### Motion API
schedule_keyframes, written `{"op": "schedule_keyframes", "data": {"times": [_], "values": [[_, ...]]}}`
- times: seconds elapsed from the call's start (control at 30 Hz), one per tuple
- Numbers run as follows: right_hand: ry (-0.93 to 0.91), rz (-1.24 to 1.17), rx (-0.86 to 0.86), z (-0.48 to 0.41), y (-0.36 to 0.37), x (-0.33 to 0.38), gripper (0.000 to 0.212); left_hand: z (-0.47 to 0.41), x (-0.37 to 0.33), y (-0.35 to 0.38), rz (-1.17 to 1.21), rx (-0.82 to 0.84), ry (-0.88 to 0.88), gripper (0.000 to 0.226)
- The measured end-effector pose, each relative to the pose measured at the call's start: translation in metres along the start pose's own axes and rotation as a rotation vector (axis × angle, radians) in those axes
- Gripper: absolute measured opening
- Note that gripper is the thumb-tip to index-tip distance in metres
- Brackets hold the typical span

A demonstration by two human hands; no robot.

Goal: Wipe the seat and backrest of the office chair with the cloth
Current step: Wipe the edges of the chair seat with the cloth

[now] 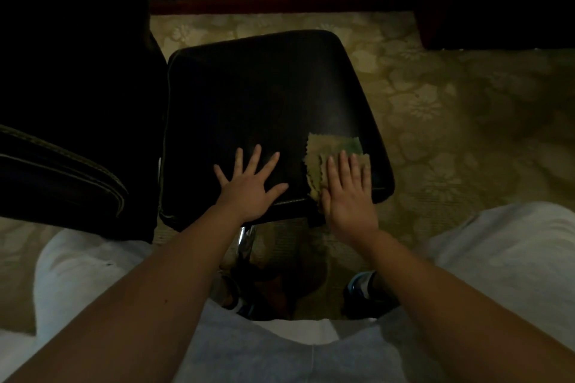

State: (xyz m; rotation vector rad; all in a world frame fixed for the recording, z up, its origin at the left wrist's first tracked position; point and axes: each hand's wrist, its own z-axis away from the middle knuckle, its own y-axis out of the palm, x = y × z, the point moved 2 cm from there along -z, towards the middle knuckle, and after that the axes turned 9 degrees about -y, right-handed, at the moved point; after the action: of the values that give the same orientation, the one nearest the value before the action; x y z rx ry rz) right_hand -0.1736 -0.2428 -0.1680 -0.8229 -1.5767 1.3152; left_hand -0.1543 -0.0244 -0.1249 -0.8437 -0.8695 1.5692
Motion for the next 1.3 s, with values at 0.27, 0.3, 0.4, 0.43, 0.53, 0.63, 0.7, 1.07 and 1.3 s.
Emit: {"op": "schedule_keyframes", "data": {"times": [0.27, 0.3, 0.4, 0.43, 0.53, 0.63, 0.7, 1.07, 1.3], "values": [[0.073, -0.123, -0.048, 0.011, -0.007, -0.046, 0.070, -0.001, 0.000, 0.002, 0.026, -0.024, -0.011, 0.074], [0.106, -0.160, -0.059, 0.011, -0.007, -0.046, 0.072, -0.001, -0.001, 0.002, 0.030, -0.020, -0.010, 0.074], [0.261, -0.271, -0.117, 0.009, -0.006, -0.040, 0.076, -0.002, -0.001, 0.003, 0.039, -0.018, -0.011, 0.074], [0.287, -0.272, -0.134, 0.009, -0.005, -0.036, 0.075, -0.003, -0.001, 0.003, 0.039, -0.018, -0.011, 0.075], [0.196, -0.185, -0.140, 0.007, -0.002, -0.018, 0.069, -0.003, 0.000, 0.004, 0.031, -0.019, -0.008, 0.074], [0.042, -0.109, -0.111, 0.008, 0.001, -0.007, 0.065, -0.002, 0.000, 0.003, 0.040, -0.014, 0.003, 0.074], [-0.030, -0.073, -0.090, 0.007, 0.002, -0.013, 0.063, -0.002, 0.000, 0.002, 0.044, -0.010, 0.002, 0.075], [0.163, -0.309, -0.170, 0.011, 0.000, -0.066, 0.066, -0.002, -0.002, 0.000, 0.037, -0.001, -0.016, 0.075], [0.097, -0.189, -0.166, 0.009, -0.001, -0.037, 0.064, -0.001, -0.003, 0.000, 0.026, -0.001, -0.009, 0.074]]}}
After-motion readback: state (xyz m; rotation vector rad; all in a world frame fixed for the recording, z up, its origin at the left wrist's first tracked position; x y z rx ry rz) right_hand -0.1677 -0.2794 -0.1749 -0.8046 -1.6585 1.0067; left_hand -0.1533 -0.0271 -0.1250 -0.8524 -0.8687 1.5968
